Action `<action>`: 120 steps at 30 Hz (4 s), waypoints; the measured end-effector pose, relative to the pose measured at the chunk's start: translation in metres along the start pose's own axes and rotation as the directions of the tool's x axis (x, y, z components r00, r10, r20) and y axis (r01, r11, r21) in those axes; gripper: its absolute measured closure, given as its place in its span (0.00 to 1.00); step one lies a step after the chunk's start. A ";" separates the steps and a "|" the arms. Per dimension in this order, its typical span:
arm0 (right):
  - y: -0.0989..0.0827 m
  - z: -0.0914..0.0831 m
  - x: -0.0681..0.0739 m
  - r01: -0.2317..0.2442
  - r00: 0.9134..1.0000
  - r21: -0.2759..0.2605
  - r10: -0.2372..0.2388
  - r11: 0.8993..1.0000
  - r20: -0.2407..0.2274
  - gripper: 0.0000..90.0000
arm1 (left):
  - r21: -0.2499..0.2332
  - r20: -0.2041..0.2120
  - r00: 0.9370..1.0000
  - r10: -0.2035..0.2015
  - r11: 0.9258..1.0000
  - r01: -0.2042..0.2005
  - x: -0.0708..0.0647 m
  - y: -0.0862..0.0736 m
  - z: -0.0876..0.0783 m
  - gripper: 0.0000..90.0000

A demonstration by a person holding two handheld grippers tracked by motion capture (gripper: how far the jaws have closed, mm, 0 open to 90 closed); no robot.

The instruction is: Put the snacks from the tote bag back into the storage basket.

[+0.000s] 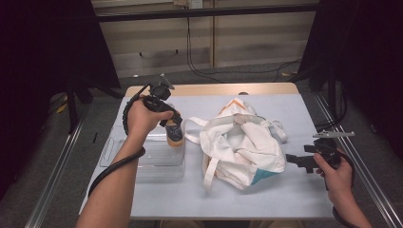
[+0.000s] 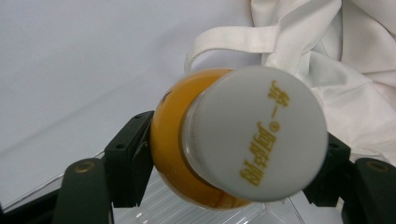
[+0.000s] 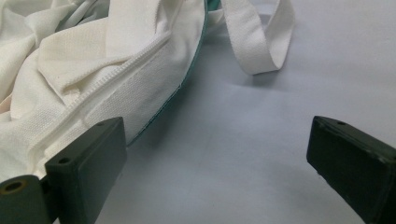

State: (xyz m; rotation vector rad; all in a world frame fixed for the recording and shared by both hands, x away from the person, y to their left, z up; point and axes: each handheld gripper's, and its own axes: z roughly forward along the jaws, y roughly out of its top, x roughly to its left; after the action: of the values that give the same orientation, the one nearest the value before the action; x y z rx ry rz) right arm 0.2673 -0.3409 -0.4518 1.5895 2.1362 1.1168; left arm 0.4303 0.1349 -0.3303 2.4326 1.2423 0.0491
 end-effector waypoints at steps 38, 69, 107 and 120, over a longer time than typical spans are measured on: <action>0.002 0.001 0.003 0.007 1.000 0.001 -0.007 1.000 0.000 0.06 | -0.032 -0.004 0.999 0.036 0.999 -0.036 -0.001 -0.020 0.020 0.33; 0.005 -0.011 0.003 0.008 1.000 -0.027 -0.008 1.000 0.001 0.06 | -0.059 0.018 1.000 0.002 0.998 -0.001 -0.004 -0.042 0.013 0.14; 0.005 -0.010 0.009 0.022 1.000 -0.014 -0.022 1.000 -0.010 0.06 | -0.124 0.079 0.997 -0.018 0.992 0.028 0.003 -0.087 0.005 0.12; 0.005 -0.011 0.008 0.024 1.000 -0.016 -0.024 1.000 -0.010 0.06 | -0.147 0.095 0.995 -0.020 0.989 0.033 0.004 -0.100 0.010 0.12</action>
State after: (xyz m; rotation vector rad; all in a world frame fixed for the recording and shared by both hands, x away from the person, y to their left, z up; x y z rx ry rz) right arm 0.2606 -0.3381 -0.4390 1.5508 2.1417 1.1336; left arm 0.3580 0.1863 -0.3774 2.2647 1.1865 0.0197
